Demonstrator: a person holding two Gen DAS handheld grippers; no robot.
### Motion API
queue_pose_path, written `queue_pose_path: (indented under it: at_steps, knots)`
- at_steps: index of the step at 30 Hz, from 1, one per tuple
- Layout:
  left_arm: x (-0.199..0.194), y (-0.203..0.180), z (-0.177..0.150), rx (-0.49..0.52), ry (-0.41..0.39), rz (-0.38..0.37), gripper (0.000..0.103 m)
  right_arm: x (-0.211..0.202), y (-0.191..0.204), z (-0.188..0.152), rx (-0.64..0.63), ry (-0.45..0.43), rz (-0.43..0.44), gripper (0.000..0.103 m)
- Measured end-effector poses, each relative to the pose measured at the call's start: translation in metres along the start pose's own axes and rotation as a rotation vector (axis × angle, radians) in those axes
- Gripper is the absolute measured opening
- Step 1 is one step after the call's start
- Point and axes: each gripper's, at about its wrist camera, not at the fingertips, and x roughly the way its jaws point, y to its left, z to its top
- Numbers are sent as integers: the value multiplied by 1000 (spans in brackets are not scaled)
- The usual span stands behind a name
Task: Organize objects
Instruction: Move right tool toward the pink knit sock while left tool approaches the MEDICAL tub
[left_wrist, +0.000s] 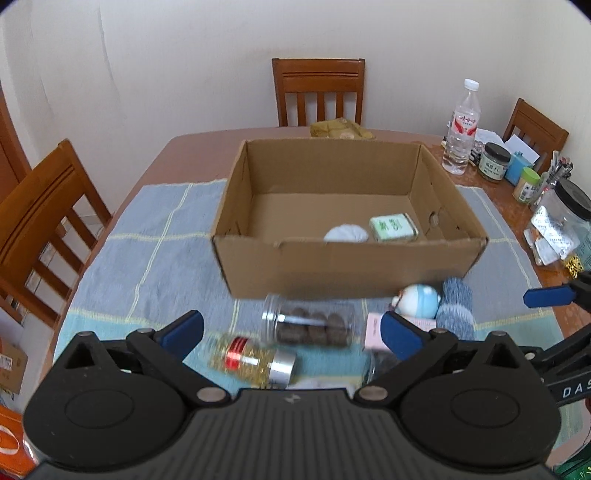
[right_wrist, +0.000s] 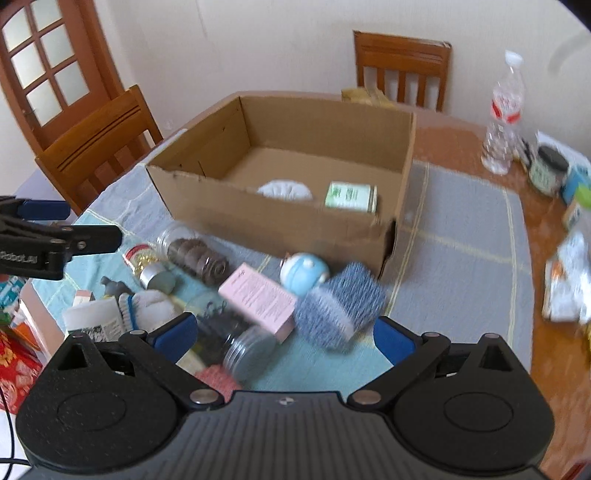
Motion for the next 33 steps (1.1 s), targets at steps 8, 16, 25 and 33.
queue_pose_path:
  at_steps: [8, 16, 25, 33]
  knots:
    - [-14, 25, -36, 29, 0, -79, 102, 7, 28, -41, 104, 18, -96, 103]
    - [-22, 45, -75, 204, 21, -178, 102, 17, 60, -77, 256, 41, -175, 103]
    - [-21, 64, -95, 303, 42, -247, 102, 41, 88, -94, 284, 12, -277, 103]
    - [-17, 67, -101, 340, 63, -275, 102, 64, 85, -95, 296, -35, -352, 103]
